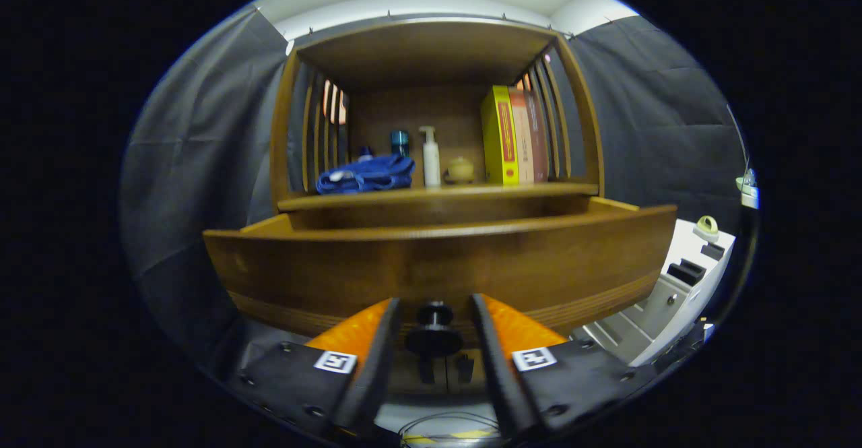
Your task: Pull open the drawer, take out the items inside it, and place them on the countertop above the cabinet.
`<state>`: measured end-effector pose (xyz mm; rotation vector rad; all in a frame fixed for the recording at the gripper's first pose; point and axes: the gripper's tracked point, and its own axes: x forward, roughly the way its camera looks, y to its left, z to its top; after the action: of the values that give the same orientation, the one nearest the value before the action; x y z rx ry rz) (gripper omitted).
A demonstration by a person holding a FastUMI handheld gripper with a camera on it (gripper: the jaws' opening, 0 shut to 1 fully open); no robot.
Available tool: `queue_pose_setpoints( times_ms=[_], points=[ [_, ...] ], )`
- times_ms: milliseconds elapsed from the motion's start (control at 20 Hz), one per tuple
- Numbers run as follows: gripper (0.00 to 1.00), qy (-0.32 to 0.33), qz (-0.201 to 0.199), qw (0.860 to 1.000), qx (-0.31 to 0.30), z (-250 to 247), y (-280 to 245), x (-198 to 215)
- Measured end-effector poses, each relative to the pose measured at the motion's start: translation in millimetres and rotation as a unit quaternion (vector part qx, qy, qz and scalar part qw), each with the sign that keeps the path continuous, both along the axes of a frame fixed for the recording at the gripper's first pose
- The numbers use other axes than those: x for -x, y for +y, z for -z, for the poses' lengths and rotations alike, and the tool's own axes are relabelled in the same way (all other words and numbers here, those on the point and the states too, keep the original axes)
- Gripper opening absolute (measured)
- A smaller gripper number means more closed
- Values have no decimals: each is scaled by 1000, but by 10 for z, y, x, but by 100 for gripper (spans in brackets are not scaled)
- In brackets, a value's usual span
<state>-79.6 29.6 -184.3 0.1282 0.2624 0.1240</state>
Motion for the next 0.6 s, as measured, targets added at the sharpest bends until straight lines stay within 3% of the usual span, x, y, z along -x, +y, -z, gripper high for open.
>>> queue_pose_setpoints(
  times_ms=[150,200,300,400,450,550,600],
  points=[
    [94,-59,-12,998,7,-904,-230,-325],
    [95,-60,-8,998,25,-1079,-299,-582],
    [95,38,-21,998,54,-860,-296,-1029],
    [96,177,-118,977,30,-449,71,-1038],
    [91,209,-133,969,2,-378,210,-1066],
    [82,268,-131,954,13,4,260,-1117],
    [82,287,-125,949,37,210,244,-1120]
  ],
)
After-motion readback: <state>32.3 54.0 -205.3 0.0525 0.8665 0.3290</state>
